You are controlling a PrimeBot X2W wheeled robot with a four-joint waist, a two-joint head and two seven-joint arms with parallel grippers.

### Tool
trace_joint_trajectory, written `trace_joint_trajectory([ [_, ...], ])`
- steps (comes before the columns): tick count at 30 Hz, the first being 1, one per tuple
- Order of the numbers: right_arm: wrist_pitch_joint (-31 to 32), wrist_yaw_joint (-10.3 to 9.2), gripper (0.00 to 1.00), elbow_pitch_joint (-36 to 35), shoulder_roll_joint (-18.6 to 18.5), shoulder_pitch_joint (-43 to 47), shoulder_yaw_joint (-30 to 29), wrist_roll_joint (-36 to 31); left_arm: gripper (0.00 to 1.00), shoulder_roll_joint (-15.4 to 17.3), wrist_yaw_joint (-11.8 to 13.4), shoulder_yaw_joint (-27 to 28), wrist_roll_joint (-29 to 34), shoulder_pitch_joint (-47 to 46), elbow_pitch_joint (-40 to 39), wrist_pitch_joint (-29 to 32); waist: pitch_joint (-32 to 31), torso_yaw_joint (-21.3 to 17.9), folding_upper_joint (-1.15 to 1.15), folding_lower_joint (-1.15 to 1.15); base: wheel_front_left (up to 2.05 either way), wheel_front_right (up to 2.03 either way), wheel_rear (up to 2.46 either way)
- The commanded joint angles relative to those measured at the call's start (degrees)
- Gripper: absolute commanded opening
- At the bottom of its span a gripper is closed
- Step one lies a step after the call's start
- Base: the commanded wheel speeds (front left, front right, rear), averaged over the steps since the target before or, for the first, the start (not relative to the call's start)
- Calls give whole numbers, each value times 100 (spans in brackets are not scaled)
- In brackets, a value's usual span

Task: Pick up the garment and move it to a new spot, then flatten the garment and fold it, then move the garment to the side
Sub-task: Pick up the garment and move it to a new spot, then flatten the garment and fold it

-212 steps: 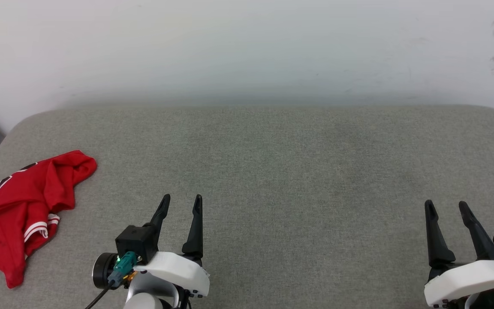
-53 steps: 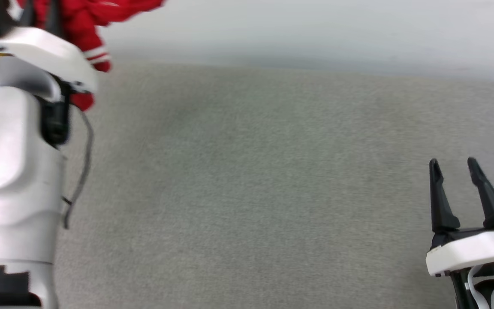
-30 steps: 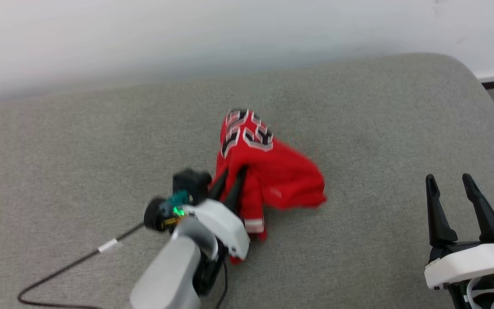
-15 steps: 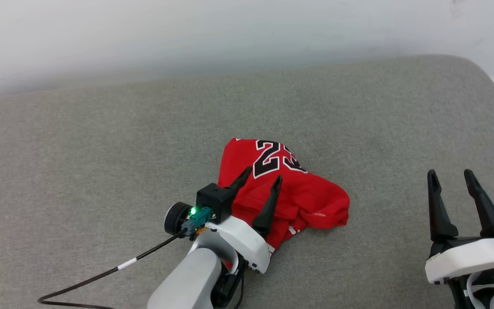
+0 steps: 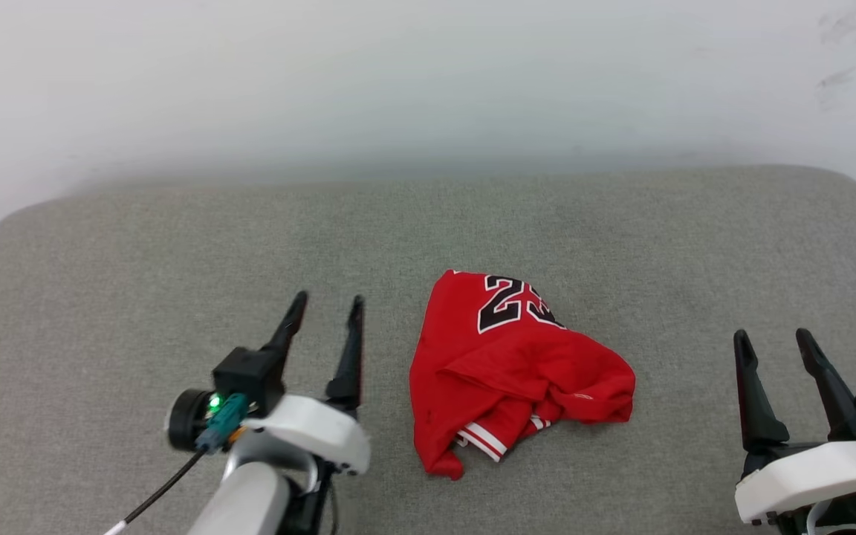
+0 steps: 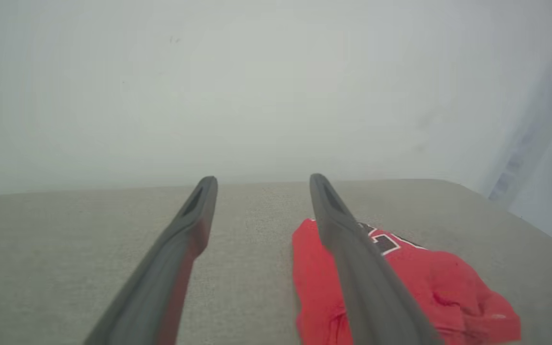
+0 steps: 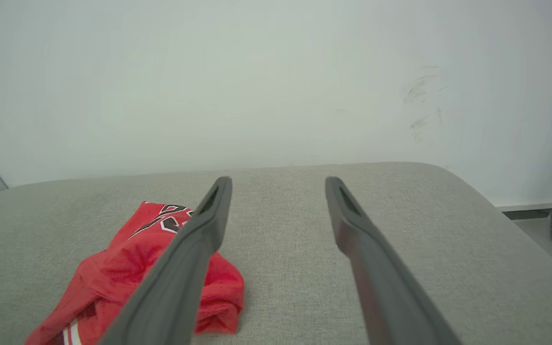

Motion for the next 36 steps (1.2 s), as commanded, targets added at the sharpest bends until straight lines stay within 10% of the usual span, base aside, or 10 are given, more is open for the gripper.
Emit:
trace_joint_trajectory([
  [1, 3, -2, 100, -25, 1, 76, -1, -27, 100, 71, 22, 28, 37, 99, -9, -14, -34, 23, 0, 0, 0, 0, 0],
  [27, 149, -2, 100, -172, 2, 369, 125, 20, 100, 568, 284, 175, -36, 849, -327, 156, -218, -46, 0, 0, 0, 0, 0],
  [36, 152, -2, 100, -213, 2, 234, 161, -19, 100, 484, -387, -279, -385, -16, -308, 1426, 20, -104, 0, 0, 0, 0, 0],
])
